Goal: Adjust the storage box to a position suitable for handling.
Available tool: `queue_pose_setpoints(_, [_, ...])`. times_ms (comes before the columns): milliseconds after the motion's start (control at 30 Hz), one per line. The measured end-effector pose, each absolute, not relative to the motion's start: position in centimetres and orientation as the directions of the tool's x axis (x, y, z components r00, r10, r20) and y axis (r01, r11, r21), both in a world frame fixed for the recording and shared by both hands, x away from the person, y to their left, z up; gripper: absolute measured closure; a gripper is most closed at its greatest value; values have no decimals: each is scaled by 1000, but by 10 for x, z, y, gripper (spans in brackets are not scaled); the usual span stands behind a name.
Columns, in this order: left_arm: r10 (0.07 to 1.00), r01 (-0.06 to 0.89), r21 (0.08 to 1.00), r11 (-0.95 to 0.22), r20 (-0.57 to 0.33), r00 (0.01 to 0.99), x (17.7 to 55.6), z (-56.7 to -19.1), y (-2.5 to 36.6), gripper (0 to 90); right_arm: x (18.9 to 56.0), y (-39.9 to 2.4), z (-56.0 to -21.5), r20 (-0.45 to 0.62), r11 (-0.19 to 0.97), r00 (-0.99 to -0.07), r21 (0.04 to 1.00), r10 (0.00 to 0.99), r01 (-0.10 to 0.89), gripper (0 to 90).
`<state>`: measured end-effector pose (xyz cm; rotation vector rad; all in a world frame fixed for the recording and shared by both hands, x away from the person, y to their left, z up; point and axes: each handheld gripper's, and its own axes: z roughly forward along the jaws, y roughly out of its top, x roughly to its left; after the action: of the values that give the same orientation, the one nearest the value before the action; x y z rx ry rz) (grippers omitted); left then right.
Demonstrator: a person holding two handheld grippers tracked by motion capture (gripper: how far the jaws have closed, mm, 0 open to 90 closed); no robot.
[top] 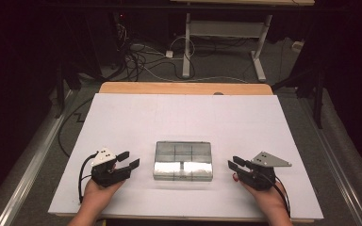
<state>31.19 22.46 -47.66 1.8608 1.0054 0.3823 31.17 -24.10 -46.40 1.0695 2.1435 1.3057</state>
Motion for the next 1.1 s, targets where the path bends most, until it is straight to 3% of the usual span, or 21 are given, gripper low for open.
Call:
queue_pose_setpoints(233, [766,463,859,-218,-143,626,314,-474,220,567,324,-233,-459,30,274,-618,879,786,391,806])
queue_pose_setpoints(400, [763,464,865,-191,-167,625,317,-472,220,772,330,-227,-457,21,280,-621,880,784,383,897])
queue_pose_setpoints(500, [758,478,854,-204,-171,629,324,-472,219,873,330,-225,-456,30,272,-633,886,773,374,900])
queue_pose_setpoints(1100, [752,468,849,-246,-137,645,399,-468,169,880,317,-221,-458,15,303,-664,882,747,361,900])
